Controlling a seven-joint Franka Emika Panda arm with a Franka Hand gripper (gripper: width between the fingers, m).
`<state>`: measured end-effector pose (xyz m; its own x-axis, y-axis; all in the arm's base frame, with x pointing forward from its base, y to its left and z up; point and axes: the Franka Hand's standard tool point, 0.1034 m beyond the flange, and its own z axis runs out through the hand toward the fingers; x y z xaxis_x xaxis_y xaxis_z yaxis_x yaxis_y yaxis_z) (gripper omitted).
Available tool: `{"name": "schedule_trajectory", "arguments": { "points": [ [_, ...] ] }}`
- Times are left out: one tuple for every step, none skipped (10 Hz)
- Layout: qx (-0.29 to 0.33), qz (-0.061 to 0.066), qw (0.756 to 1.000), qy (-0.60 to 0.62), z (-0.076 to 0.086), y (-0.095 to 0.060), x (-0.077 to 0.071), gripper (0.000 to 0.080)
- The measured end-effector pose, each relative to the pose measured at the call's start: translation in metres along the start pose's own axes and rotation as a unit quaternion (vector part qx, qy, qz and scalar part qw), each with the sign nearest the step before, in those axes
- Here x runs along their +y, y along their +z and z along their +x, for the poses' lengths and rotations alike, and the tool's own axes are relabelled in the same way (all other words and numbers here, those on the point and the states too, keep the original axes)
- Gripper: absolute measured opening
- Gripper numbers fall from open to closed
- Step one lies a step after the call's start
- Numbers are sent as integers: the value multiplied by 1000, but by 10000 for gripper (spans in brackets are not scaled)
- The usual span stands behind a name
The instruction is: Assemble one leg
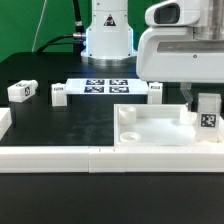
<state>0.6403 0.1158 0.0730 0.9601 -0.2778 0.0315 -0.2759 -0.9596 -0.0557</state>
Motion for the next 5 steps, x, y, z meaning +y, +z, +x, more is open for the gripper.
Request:
{"name": "schedule_trajectory", "arguments": {
  "points": [
    [0,0,1000,1,0,0,0,290],
    [0,1,1000,30,0,0,0,290],
    [-1,2,993,118,-1,0,0,290],
    [-1,2,987,160,-1,0,0,290],
    [-2,4,973,231,-1,0,1,290]
  ]
}}
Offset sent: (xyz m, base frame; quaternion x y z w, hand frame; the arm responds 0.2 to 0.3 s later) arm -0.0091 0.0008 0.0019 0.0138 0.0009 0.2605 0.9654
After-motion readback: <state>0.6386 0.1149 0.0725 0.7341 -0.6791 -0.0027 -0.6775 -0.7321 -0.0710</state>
